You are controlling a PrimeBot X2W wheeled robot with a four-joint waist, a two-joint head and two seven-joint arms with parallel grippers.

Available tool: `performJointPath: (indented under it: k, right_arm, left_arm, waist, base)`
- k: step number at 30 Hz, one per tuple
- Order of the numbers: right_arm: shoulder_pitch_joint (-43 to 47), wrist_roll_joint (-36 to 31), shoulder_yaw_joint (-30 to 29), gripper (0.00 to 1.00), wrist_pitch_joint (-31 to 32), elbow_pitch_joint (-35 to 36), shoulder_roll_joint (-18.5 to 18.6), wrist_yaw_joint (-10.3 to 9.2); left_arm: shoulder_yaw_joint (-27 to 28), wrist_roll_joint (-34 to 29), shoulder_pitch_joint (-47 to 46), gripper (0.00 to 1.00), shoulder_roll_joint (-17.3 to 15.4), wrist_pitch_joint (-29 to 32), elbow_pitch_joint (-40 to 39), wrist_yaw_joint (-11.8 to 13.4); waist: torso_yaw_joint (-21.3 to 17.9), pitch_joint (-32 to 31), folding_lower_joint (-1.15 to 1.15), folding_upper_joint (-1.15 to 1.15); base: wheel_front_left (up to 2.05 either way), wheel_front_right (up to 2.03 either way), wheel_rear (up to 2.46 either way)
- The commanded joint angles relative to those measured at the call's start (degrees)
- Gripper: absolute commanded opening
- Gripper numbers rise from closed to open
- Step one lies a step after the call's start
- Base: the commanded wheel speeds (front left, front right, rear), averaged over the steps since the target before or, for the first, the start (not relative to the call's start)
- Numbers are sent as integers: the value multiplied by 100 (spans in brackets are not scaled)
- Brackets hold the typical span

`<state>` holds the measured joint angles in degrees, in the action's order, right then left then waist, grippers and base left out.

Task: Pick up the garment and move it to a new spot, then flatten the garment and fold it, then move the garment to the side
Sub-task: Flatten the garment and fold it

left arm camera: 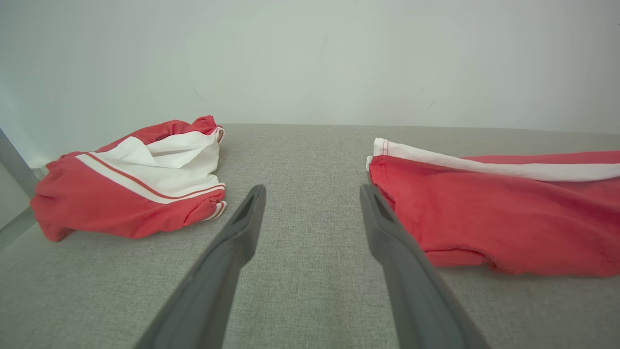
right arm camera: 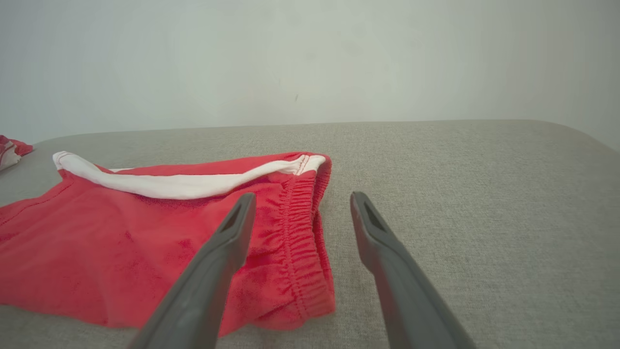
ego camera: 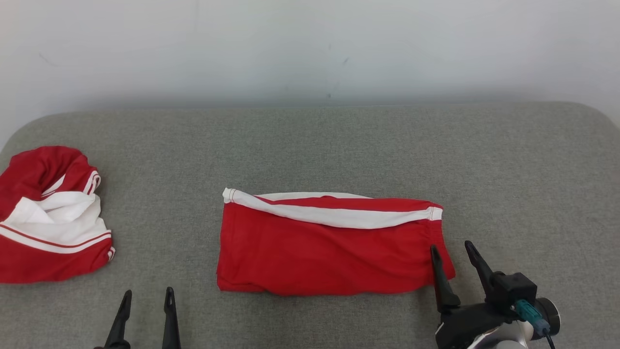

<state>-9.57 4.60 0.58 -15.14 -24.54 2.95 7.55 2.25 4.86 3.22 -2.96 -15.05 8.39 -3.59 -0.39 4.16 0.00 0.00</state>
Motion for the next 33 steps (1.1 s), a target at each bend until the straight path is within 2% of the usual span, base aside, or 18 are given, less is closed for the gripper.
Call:
performJointPath:
  k: [1,7,16,17,18,19,24,33]
  right_arm:
    - [-90,-55,-19,100,-2,-155,-13,-13]
    - [-1020,-233,-287,100,113,-1688,8,-13]
    - [-1877,126,-401,100,573,-3457,44,-13]
    - [-1934,283,-408,60,600,-3565,32,-13]
    - [-2003,413,-353,16,644,-3655,25,-13]
    - [-2050,517,-267,0,662,-3722,19,-13]
    - [-2193,992,80,0,737,-3900,272,-16]
    - [-2237,1598,547,0,908,-3784,1194,-15]
  left_arm:
    - [-12,-39,-21,100,7,-15,6,-7]
    - [-202,73,-56,100,8,-15,51,45]
    - [-328,126,-111,100,10,-15,96,59]
    - [-330,127,-113,100,10,-15,96,62]
    - [-330,136,-110,100,10,-15,102,64]
    - [-326,138,-98,100,11,-15,108,72]
    - [-351,154,-66,100,10,-15,160,67]
    - [-320,156,-50,100,11,-15,178,24]
  waist:
    - [59,18,0,0]
    - [257,82,0,0]
    - [436,141,0,0]
    - [440,139,0,0]
    - [440,134,0,0]
    - [430,120,0,0]
    - [360,38,0,0]
    - [255,-74,0,0]
  base:
    - [0,0,0]
    - [0,0,0]
    - [0,0,0]
    - [0,0,0]
    - [0,0,0]
    - [0,0,0]
    - [0,0,0]
    - [0,0,0]
